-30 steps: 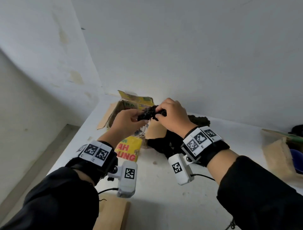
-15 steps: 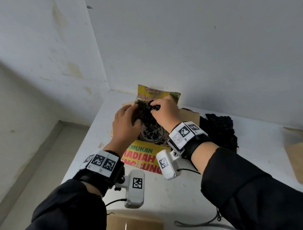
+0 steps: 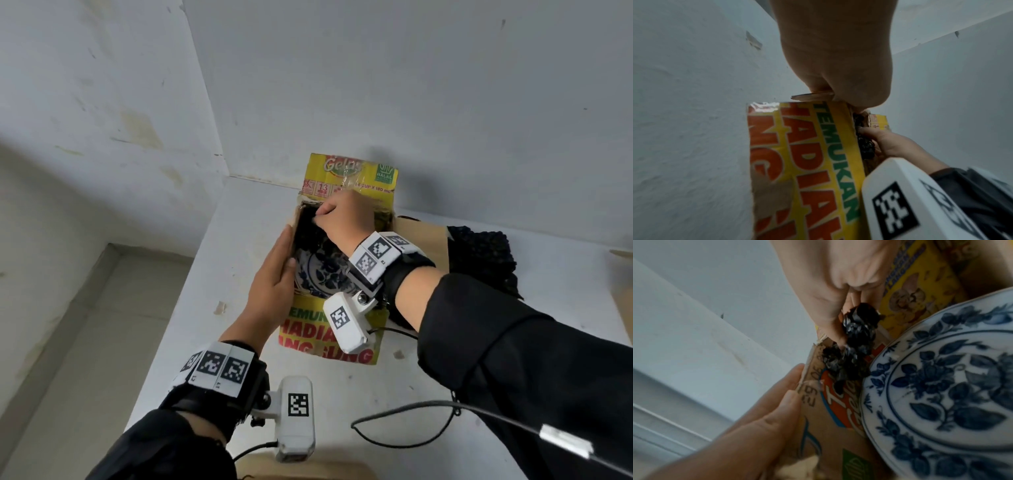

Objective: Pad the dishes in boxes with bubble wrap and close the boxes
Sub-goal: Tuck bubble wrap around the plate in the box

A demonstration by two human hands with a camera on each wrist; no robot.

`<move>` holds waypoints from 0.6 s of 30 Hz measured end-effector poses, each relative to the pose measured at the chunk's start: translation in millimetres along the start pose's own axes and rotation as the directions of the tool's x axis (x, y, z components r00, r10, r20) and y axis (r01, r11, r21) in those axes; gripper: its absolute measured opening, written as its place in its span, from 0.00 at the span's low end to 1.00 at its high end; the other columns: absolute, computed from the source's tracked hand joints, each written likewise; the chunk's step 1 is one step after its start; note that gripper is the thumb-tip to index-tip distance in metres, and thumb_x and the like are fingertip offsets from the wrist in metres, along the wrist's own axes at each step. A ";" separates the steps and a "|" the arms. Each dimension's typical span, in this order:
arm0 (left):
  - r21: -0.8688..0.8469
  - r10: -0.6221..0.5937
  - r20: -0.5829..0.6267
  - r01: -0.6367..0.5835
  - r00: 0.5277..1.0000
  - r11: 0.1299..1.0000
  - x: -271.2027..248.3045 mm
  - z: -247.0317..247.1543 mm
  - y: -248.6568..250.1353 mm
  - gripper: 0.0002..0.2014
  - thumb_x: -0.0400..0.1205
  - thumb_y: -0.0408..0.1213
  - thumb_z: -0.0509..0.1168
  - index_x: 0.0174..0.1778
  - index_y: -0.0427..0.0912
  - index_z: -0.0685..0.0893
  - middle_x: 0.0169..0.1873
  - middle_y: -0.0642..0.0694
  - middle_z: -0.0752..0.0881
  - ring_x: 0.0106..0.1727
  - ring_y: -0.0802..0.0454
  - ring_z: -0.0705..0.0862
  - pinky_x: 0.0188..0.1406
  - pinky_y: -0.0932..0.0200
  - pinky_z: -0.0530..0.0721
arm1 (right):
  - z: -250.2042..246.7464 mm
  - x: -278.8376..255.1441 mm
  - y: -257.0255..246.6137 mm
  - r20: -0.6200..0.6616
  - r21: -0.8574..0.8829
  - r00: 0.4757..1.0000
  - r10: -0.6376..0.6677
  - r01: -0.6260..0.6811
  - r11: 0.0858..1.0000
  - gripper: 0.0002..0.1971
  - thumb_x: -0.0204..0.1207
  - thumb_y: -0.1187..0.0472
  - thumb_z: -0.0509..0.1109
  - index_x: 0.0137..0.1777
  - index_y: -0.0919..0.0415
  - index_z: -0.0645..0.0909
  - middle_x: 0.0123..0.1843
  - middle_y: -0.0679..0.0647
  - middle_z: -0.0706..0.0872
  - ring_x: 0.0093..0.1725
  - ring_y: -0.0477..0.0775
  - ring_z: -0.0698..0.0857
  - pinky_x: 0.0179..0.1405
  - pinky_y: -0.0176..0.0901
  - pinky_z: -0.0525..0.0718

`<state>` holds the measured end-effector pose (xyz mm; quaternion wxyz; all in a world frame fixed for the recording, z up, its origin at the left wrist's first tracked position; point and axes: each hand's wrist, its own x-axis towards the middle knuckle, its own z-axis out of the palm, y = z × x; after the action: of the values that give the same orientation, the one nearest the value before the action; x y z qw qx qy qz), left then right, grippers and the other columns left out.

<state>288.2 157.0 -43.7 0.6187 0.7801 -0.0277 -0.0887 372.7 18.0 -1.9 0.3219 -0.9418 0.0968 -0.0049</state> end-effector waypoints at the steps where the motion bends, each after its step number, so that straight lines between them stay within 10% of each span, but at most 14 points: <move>1: 0.028 0.026 -0.005 -0.026 1.000 0.999 -0.8 1.2 -1.6 0.26 0.88 0.30 0.51 0.81 0.54 0.59 0.76 0.61 0.64 0.78 0.62 0.63 0.80 0.56 0.63 | 0.3 -0.1 1.7 0.039 -0.019 0.999 0.008 -0.008 1.000 0.03 0.70 0.62 0.76 0.41 0.59 0.91 0.43 0.52 0.92 0.45 0.52 0.88 0.45 0.37 0.83; 8: 0.248 0.195 -0.023 -0.183 0.981 0.951 -0.3 2.0 -12.2 0.28 0.83 0.40 0.48 0.82 0.49 0.58 0.75 0.60 0.63 0.72 0.73 0.61 0.64 0.89 0.56 | 1.8 -8.3 -0.3 0.235 -0.045 0.968 0.092 -0.084 0.995 0.11 0.74 0.66 0.67 0.51 0.60 0.90 0.53 0.56 0.90 0.55 0.56 0.86 0.58 0.45 0.83; 18: 0.043 0.130 0.015 -0.131 0.991 0.991 1.8 3.1 -11.0 0.25 0.83 0.41 0.49 0.78 0.58 0.60 0.74 0.66 0.65 0.76 0.68 0.65 0.77 0.65 0.65 | -11.7 -13.0 -10.8 0.673 -0.547 0.717 0.180 0.319 0.774 0.28 0.80 0.64 0.54 0.81 0.56 0.57 0.81 0.58 0.55 0.80 0.69 0.55 0.75 0.59 0.65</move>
<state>288.7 156.4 -55.3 0.6058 0.7894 -0.0844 -0.0523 361.1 21.7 14.6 -0.0002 -0.9273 -0.0727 0.3672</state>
